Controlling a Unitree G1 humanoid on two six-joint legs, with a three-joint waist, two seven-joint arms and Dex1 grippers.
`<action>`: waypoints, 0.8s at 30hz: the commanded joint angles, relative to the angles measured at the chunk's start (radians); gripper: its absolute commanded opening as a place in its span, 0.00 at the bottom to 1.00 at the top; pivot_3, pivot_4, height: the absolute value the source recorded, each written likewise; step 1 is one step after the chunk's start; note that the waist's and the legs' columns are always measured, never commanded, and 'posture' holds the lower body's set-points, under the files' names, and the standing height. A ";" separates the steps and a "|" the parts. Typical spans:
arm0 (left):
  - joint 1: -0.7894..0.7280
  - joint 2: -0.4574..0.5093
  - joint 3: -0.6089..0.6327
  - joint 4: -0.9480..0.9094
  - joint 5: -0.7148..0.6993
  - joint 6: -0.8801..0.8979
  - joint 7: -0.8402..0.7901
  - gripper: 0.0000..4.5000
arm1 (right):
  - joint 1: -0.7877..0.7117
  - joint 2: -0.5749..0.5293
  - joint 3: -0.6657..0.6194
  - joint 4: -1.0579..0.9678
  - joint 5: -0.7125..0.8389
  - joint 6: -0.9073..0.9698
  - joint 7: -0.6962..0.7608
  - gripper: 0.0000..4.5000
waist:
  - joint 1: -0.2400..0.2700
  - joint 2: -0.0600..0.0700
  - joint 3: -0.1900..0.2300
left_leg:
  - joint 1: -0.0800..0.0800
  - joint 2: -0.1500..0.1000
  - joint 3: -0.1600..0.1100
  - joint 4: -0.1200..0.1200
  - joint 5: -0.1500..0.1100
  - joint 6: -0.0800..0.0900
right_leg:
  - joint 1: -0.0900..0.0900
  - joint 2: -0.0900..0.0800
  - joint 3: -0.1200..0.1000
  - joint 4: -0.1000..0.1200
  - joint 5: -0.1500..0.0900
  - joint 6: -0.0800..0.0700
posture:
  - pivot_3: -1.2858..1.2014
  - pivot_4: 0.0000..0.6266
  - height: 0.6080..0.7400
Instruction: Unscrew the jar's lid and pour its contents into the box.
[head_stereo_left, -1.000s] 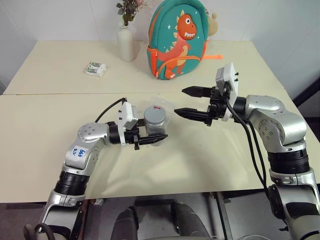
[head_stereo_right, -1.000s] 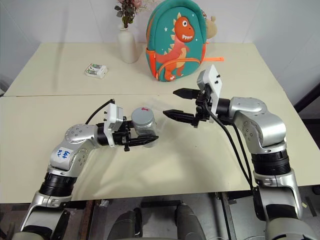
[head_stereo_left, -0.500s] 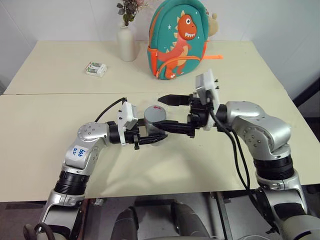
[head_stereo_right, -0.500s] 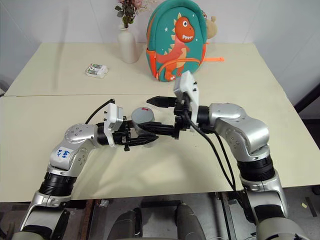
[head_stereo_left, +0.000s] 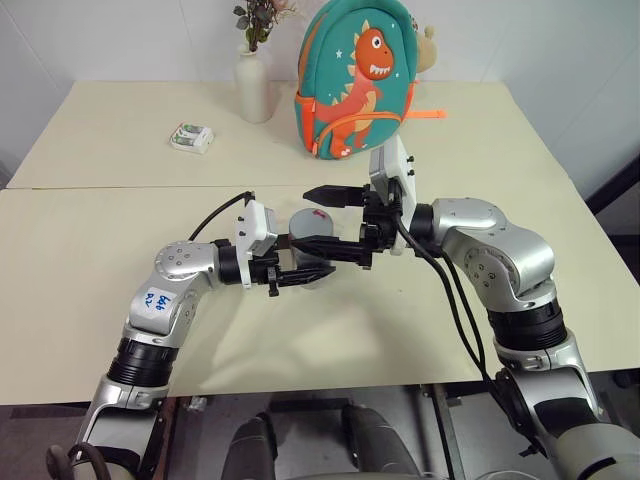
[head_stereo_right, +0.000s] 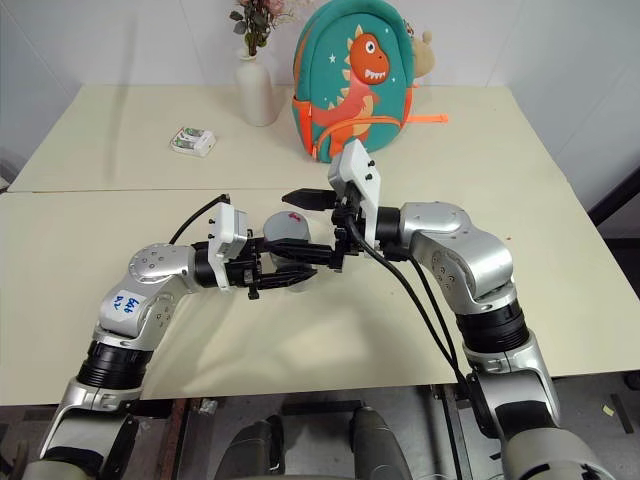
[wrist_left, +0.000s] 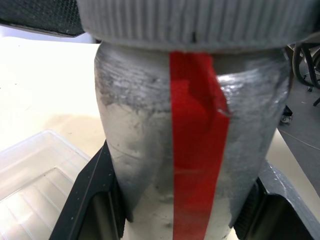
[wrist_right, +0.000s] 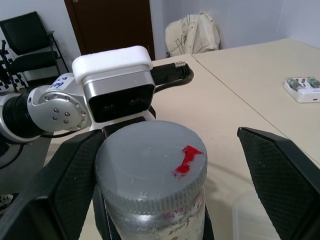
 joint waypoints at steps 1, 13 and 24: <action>-0.010 0.004 0.000 -0.021 -0.002 -0.015 -0.012 0.47 | -0.013 -0.054 -0.067 0.020 -0.010 -0.025 0.014 0.99 | 0.000 0.000 0.000 | 0.000 0.000 0.000 0.000 0.000 0.000 | 0.000 0.000 0.000 0.000 0.000 0.000 | 0.52 0.24 1.00; -0.003 -0.001 0.004 -0.021 -0.002 -0.018 -0.010 0.47 | 0.034 -0.156 -0.125 0.102 -0.027 -0.047 0.047 0.99 | -0.002 0.000 0.000 | 0.000 0.000 0.000 0.000 0.000 0.000 | 0.000 0.000 0.000 -0.001 0.000 0.000 | 0.52 0.24 1.00; -0.001 0.006 0.008 -0.021 0.000 -0.020 -0.015 0.47 | 0.045 -0.189 -0.170 -0.002 0.100 0.046 0.127 0.99 | -0.001 0.000 0.000 | 0.000 0.001 0.000 0.000 0.000 0.000 | 0.000 0.001 0.000 0.000 0.000 0.000 | 0.52 0.24 1.00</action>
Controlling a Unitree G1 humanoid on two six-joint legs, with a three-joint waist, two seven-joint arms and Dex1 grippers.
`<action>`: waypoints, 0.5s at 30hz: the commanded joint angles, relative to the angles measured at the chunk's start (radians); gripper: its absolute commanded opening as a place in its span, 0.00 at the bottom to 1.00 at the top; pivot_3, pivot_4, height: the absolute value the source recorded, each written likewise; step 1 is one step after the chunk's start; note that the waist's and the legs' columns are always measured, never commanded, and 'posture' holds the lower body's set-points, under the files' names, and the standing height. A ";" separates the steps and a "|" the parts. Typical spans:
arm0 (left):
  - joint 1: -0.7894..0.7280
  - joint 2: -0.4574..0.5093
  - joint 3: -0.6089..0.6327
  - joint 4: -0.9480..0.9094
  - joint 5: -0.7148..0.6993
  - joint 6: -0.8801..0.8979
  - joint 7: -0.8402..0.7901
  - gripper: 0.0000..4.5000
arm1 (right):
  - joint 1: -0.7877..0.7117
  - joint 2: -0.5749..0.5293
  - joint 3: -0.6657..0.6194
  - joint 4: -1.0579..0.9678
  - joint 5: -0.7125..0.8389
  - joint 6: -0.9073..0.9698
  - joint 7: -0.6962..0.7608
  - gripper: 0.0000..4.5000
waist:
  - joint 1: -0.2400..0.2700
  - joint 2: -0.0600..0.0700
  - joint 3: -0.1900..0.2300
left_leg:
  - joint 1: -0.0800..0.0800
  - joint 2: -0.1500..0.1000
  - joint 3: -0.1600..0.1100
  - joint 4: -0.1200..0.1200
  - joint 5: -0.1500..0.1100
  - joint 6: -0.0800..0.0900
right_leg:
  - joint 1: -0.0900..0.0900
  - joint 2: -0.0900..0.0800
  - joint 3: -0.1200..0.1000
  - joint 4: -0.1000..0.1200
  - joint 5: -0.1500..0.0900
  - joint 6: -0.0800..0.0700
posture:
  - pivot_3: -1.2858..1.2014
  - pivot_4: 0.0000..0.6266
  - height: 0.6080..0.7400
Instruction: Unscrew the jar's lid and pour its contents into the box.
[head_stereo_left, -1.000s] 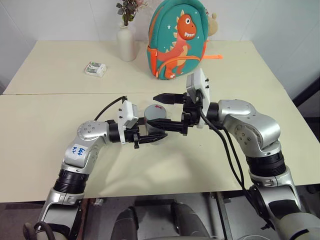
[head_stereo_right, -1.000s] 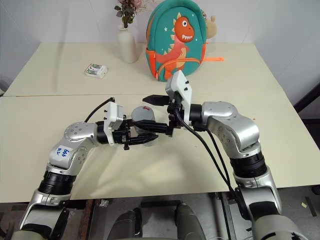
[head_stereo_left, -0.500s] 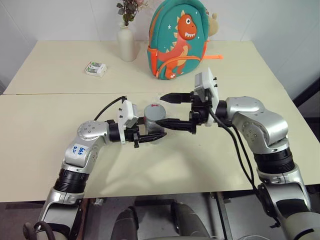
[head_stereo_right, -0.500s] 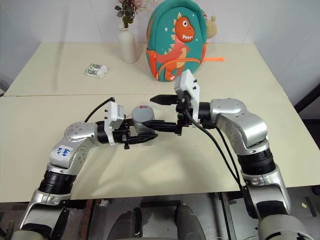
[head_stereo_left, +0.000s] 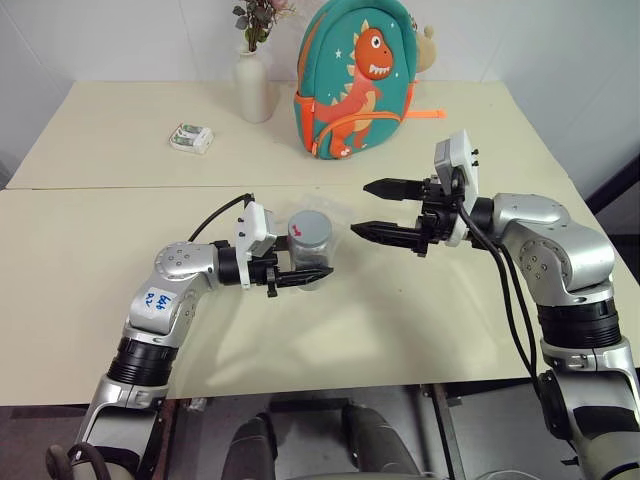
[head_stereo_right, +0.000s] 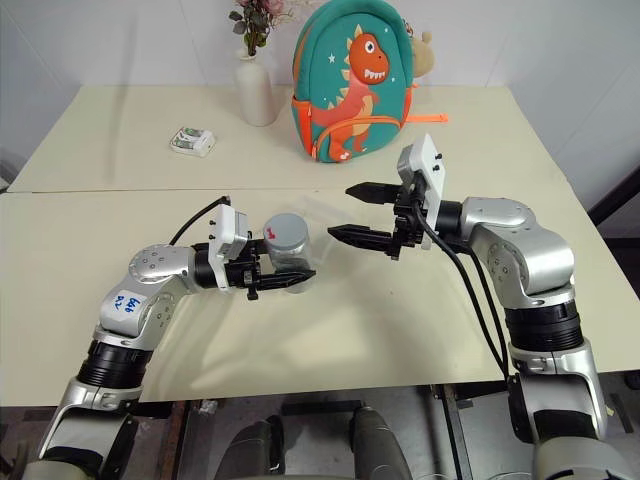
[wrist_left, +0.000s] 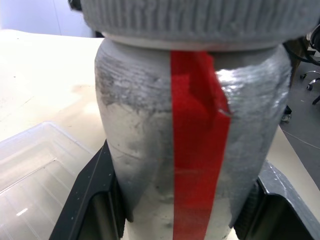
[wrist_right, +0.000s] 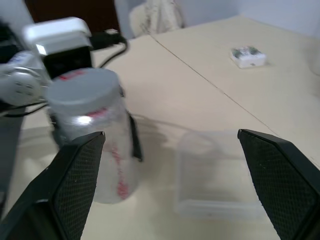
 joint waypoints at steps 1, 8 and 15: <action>-0.001 0.004 0.008 -0.041 -0.008 -0.017 -0.006 0.47 | -0.009 -0.011 -0.046 -0.077 0.076 0.040 0.016 0.99 | 0.000 0.000 0.000 | 0.000 0.000 0.000 0.000 0.000 0.000 | 0.000 0.000 0.000 0.000 0.000 0.000 | 0.52 0.24 1.00; -0.011 -0.003 0.001 -0.029 -0.004 -0.022 -0.010 0.47 | -0.056 0.050 0.006 -0.116 0.082 0.076 -0.052 0.99 | -0.001 0.000 0.000 | 0.000 0.000 0.000 0.000 0.000 0.000 | 0.000 0.000 0.000 0.000 0.000 0.000 | 0.52 0.24 1.00; -0.010 -0.009 -0.006 -0.037 -0.008 -0.013 -0.011 0.47 | -0.086 0.101 0.067 -0.095 0.045 0.067 -0.075 0.99 | 0.001 0.000 0.000 | 0.000 0.000 0.000 0.000 0.000 0.000 | 0.000 0.000 0.000 0.000 0.000 0.000 | 0.52 0.24 1.00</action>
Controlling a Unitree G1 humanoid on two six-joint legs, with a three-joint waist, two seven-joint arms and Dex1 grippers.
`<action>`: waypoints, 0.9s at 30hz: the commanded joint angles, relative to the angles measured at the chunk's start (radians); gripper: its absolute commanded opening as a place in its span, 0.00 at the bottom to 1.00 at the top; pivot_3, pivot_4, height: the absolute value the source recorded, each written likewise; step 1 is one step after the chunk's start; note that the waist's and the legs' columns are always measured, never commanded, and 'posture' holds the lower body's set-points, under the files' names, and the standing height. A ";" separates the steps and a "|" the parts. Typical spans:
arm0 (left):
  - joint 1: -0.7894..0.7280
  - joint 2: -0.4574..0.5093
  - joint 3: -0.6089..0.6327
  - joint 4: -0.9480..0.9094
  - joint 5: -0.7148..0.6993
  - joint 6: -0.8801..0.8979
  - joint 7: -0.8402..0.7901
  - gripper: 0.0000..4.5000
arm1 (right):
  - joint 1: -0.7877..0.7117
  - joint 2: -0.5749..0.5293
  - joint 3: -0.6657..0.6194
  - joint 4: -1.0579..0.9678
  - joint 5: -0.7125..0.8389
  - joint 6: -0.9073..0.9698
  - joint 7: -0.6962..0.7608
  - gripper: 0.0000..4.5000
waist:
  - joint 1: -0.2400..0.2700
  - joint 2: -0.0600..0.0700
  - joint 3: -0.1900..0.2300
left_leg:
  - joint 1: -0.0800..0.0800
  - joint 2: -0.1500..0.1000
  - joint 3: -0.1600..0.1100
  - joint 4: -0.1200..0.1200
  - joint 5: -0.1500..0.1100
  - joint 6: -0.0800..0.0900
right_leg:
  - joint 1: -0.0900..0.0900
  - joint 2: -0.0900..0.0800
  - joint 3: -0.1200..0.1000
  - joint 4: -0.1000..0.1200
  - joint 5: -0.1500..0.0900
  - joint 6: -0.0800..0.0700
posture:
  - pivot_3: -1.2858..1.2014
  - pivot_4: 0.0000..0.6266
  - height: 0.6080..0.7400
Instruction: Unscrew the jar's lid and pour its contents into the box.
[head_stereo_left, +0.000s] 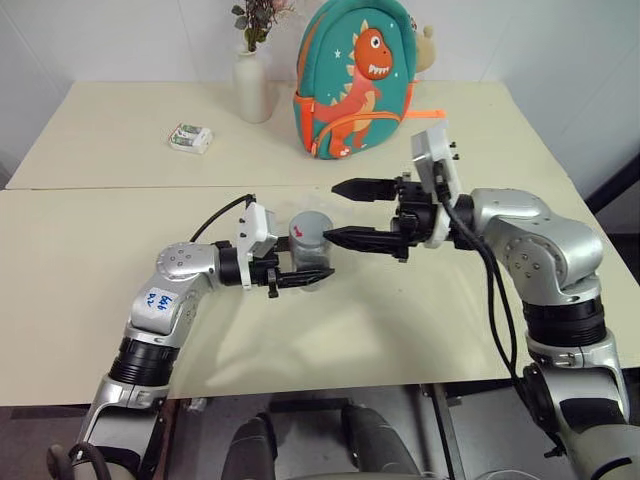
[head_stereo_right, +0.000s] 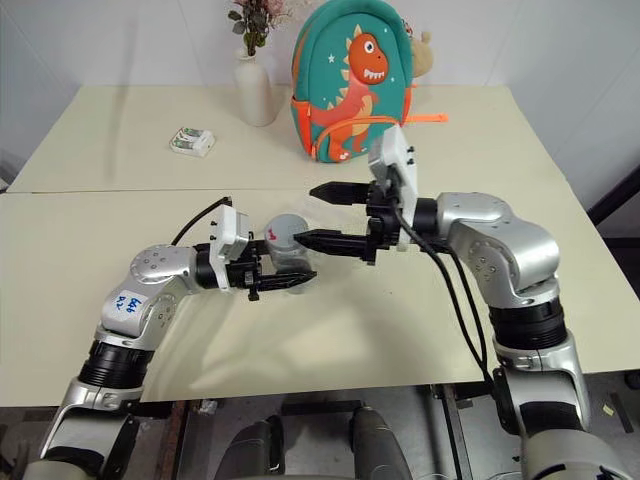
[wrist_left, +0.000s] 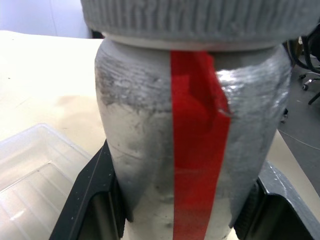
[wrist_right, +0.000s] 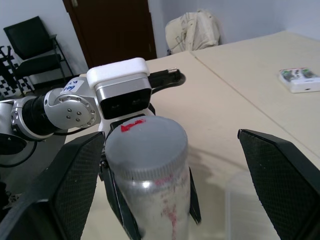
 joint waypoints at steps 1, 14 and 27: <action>-0.010 -0.003 0.003 -0.037 -0.008 -0.011 -0.003 0.47 | -0.032 0.018 0.007 -0.022 -0.001 -0.006 -0.004 0.99 | 0.000 0.000 0.000 | 0.000 0.000 0.000 0.000 0.000 0.000 | 0.000 0.000 0.000 0.000 0.000 0.000 | 0.52 0.24 1.00; -0.012 -0.006 0.005 -0.035 -0.007 -0.011 0.005 0.47 | -0.036 0.055 0.046 -0.019 -0.008 0.003 0.006 0.99 | -0.001 0.000 0.000 | 0.000 0.001 0.000 0.000 0.000 0.000 | 0.000 0.001 0.000 0.000 0.000 0.000 | 0.52 0.24 1.00; -0.013 -0.006 0.006 -0.039 -0.009 -0.008 0.008 0.47 | -0.036 0.065 0.045 -0.008 -0.016 -0.012 0.023 0.57 | -0.001 0.000 0.000 | 0.000 0.001 0.000 0.000 0.000 0.000 | 0.000 0.001 0.000 0.000 0.000 0.000 | 0.52 0.24 1.00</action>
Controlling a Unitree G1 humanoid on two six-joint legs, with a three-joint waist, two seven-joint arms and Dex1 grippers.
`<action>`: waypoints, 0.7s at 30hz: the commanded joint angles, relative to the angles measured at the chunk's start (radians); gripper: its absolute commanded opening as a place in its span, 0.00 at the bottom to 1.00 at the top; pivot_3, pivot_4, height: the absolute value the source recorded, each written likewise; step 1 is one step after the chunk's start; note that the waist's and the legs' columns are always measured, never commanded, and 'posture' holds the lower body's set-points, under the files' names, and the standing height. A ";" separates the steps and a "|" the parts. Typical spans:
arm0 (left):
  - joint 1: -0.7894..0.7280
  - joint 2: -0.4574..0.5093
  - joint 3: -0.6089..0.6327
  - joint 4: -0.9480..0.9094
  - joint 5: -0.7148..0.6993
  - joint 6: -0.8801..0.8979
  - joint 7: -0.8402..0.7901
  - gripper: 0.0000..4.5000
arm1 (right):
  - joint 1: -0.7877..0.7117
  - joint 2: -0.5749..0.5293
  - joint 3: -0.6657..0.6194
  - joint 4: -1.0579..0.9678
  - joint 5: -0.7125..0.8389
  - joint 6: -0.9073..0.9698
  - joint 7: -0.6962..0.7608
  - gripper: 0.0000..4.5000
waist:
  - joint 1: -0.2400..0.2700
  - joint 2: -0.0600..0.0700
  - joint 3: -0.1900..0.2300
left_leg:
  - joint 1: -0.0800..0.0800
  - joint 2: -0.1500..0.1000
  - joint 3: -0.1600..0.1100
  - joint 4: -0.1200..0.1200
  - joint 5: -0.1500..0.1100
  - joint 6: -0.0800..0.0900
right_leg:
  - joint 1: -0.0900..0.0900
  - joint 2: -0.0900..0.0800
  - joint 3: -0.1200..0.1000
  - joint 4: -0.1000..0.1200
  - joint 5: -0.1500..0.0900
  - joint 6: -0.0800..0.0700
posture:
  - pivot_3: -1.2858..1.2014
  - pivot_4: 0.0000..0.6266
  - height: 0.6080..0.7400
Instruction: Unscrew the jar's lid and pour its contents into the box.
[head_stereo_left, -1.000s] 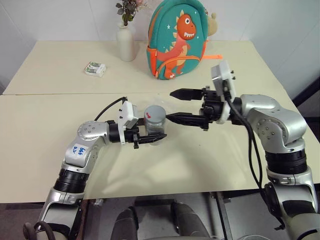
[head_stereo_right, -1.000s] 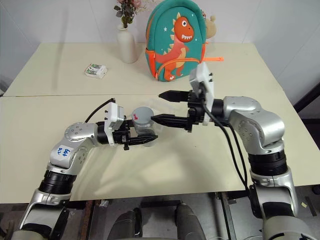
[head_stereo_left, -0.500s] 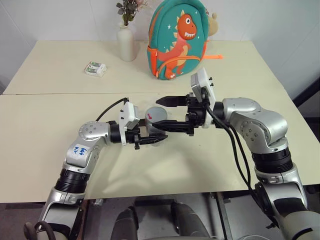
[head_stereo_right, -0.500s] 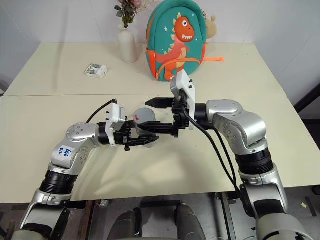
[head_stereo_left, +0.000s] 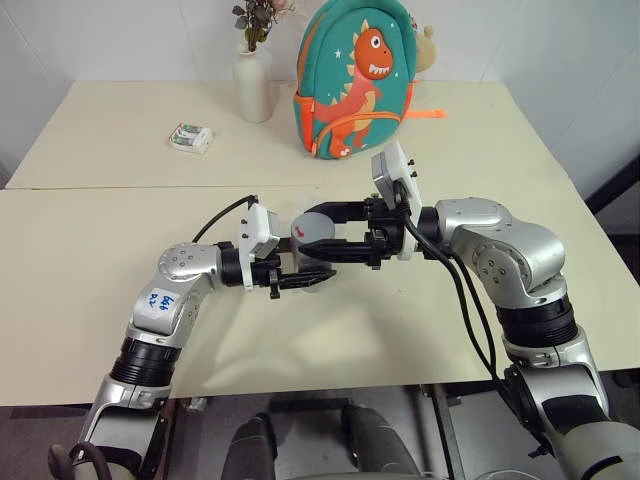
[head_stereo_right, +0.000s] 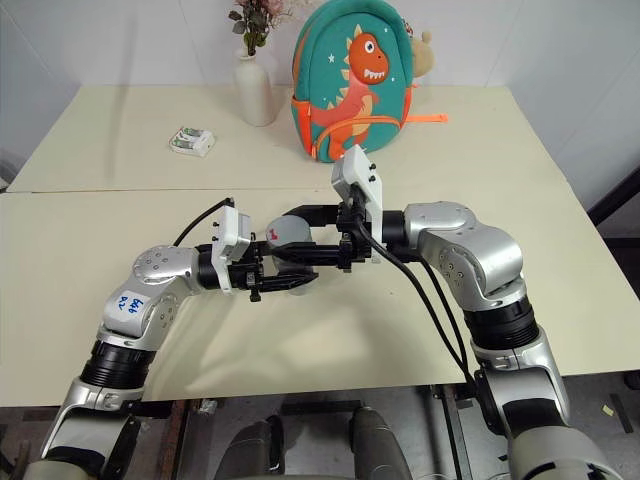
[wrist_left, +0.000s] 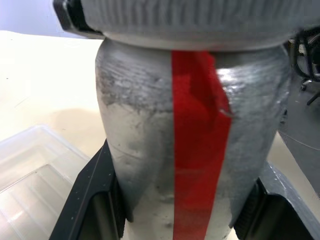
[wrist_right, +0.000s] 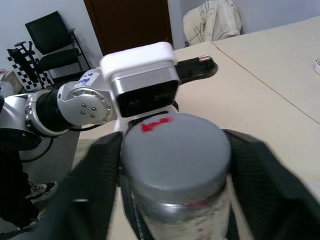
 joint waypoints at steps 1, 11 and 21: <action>-0.014 -0.002 0.007 -0.034 -0.009 -0.008 0.000 0.47 | -0.029 0.010 -0.021 -0.012 0.007 -0.026 0.009 0.57 | 0.000 0.000 0.000 | 0.000 0.000 0.000 0.000 0.000 0.000 | 0.000 0.000 0.000 0.000 0.000 0.000 | 0.52 0.24 1.00; -0.009 0.014 0.021 -0.031 -0.011 -0.006 -0.006 0.47 | -0.066 0.073 -0.127 -0.035 0.125 0.036 -0.049 0.57 | -0.001 0.000 0.000 | 0.000 0.000 0.000 0.000 0.000 0.000 | 0.000 0.000 0.000 0.001 0.000 0.000 | 0.52 0.24 1.00; 0.012 0.050 0.059 -0.049 -0.031 0.004 -0.010 0.47 | 0.003 -0.002 -0.255 0.027 0.075 -0.037 -0.154 0.57 | 0.001 0.000 0.000 | 0.000 0.001 0.000 0.000 0.000 0.000 | 0.000 0.000 0.000 0.001 0.000 0.000 | 0.52 0.24 1.00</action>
